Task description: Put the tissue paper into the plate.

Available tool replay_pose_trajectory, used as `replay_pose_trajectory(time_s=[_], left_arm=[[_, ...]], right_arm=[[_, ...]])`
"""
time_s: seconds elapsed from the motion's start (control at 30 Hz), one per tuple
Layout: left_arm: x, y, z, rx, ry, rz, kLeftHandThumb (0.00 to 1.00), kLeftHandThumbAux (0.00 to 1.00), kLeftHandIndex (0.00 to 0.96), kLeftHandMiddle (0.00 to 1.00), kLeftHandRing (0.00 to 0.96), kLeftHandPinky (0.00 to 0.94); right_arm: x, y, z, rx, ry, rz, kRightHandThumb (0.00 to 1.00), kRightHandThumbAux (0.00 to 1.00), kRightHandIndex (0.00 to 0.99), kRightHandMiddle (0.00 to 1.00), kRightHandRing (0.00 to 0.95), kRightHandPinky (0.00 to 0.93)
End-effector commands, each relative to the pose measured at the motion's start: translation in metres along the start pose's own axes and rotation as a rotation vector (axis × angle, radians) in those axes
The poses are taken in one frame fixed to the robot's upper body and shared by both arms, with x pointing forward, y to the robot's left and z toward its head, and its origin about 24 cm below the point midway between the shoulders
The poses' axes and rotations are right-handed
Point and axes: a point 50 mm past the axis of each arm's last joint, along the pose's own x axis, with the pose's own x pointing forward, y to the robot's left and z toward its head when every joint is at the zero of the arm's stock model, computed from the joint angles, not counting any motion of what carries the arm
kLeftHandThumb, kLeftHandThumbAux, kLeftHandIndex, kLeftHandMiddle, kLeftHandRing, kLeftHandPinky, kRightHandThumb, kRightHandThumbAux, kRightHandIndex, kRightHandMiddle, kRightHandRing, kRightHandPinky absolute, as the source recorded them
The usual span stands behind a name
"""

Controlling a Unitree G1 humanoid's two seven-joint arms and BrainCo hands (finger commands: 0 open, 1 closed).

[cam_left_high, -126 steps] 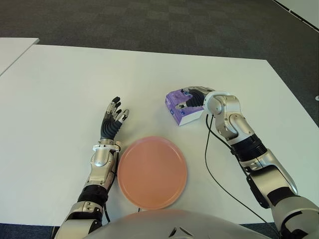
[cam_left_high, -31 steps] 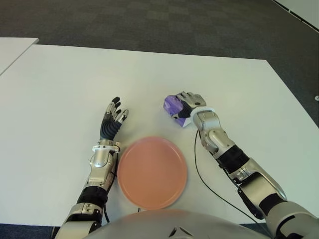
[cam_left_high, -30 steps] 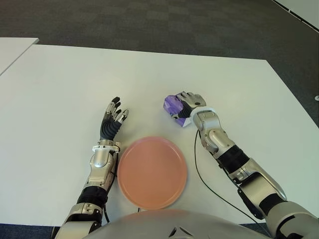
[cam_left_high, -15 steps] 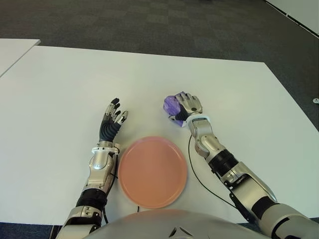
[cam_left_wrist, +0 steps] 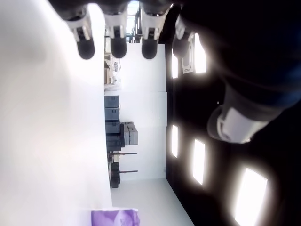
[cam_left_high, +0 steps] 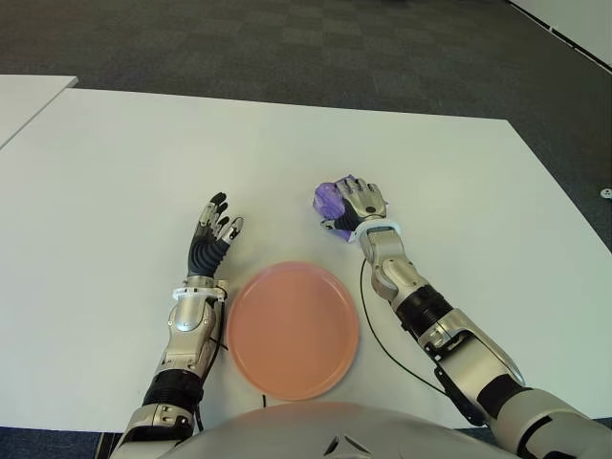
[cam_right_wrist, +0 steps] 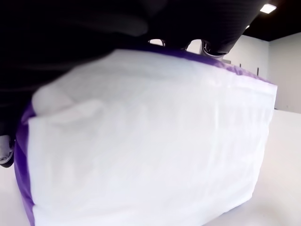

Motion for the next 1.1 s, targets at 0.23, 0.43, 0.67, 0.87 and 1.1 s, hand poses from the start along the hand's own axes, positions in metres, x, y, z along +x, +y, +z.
replay_pose_trajectory(time_s=[0.23, 0.43, 0.67, 0.87, 1.1], left_arm=[[-0.046, 0.014, -0.036, 0.036, 0.218, 0.016, 0.000, 0.575, 0.000, 0.000, 0.000, 0.000], [-0.047, 0.016, -0.035, 0.041, 0.218, 0.021, 0.000, 0.573, 0.000, 0.000, 0.000, 0.000], [-0.048, 0.019, -0.034, 0.049, 0.215, 0.022, 0.000, 0.568, 0.000, 0.000, 0.000, 0.000], [-0.048, 0.020, -0.033, 0.052, 0.217, 0.018, 0.000, 0.565, 0.000, 0.000, 0.000, 0.000], [-0.048, 0.021, -0.032, 0.055, 0.215, 0.014, 0.000, 0.572, 0.000, 0.000, 0.000, 0.000]], right_arm=[[-0.037, 0.109, 0.001, 0.134, 0.013, 0.477, 0.112, 0.350, 0.048, 0.000, 0.000, 0.000], [-0.039, 0.113, 0.002, 0.190, 0.022, 0.486, 0.095, 0.359, 0.120, 0.004, 0.000, 0.000], [-0.039, 0.118, 0.002, 0.240, 0.029, 0.483, 0.096, 0.390, 0.211, 0.066, 0.029, 0.045], [-0.040, 0.122, 0.004, 0.257, 0.036, 0.469, 0.162, 0.382, 0.214, 0.115, 0.086, 0.147], [-0.050, 0.132, 0.016, 0.268, 0.056, 0.272, 0.728, 0.584, 0.313, 0.402, 0.440, 0.562]])
